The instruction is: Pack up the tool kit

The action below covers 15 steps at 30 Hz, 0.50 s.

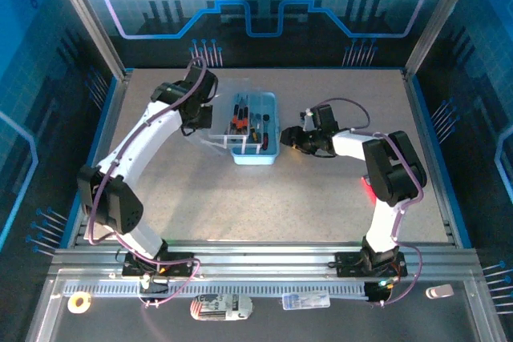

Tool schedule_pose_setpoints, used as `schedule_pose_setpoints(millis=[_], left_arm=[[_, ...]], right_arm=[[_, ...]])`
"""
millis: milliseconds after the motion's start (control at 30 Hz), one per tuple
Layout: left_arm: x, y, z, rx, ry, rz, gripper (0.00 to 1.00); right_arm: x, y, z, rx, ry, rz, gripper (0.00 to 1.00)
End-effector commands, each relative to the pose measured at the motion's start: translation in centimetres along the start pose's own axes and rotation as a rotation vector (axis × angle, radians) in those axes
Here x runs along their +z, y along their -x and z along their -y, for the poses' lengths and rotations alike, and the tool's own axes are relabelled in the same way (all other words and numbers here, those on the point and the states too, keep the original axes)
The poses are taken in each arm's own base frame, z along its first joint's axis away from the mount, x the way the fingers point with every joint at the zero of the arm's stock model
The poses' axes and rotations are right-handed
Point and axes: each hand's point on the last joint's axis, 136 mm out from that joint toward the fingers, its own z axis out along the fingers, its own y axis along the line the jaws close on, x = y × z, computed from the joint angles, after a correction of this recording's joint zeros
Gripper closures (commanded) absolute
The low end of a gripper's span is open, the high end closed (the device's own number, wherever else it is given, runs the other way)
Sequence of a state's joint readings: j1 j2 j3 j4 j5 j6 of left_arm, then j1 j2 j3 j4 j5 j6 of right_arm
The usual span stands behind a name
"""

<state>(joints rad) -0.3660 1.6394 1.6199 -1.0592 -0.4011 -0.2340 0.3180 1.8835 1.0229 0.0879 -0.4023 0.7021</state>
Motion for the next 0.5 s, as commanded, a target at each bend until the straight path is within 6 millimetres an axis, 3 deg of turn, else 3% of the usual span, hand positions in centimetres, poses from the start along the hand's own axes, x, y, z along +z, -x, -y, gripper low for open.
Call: schedule_pose_setpoints(millis=[0,467], left_arm=[[-1.7,0.1,2.7,0.090,-0.030,0.000,1.00],[-2.5,-1.5,11.3,0.186,-0.188,-0.016,0.98]], right_arm=[[1.0,-0.4,-1.5,-0.010,0.047,-0.007,0.45],[1.7,-1.8,-1.3,-0.004,0.046,-0.019,0.46]])
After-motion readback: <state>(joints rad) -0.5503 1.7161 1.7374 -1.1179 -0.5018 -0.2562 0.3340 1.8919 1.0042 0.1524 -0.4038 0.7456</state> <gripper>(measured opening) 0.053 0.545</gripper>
